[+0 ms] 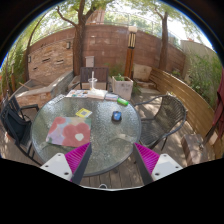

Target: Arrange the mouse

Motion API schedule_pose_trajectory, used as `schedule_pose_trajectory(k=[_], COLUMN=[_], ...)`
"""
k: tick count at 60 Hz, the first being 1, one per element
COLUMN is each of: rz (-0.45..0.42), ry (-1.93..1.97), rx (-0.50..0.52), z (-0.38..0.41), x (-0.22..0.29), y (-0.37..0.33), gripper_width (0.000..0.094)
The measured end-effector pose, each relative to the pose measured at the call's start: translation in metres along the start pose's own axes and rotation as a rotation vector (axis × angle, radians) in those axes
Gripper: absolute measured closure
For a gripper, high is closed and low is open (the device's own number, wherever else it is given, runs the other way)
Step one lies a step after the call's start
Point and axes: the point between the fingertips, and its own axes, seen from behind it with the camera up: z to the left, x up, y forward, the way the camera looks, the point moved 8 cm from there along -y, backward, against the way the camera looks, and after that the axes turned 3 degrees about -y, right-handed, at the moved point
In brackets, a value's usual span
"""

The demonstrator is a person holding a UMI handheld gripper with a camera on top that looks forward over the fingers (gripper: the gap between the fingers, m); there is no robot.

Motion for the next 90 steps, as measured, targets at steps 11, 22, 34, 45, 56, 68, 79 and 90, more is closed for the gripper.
schedule_pose_trajectory(k=[11, 22, 34, 45, 56, 68, 79, 90], rz=[0.021, 0.022, 0.044, 0.032, 0.052, 0.001, -0.223, -0.264], ry=[-0.022, -0.020, 0.046, 0.031, 0.029, 0.026, 0.077, 0.064], rx=[0.013, 0.035, 0.053, 0.072, 0.033, -0.078, -0.101, 0.067], z=[-0.014, -0.020, -0.021, -0.015, -0.014, -0.022, -0.001, 0.113], x=[0.011, 0.037, 0.059, 0.062, 0.064, 0.087, 0.167, 0.167], y=[0.150, 0.275, 0.361, 0.381, 0.378, 0.334, 0.223, 0.166], gripper_width=[0.0084, 0.0084, 0.0110, 0.0415, 0.0533, 0.0584, 0.0585, 0.0587])
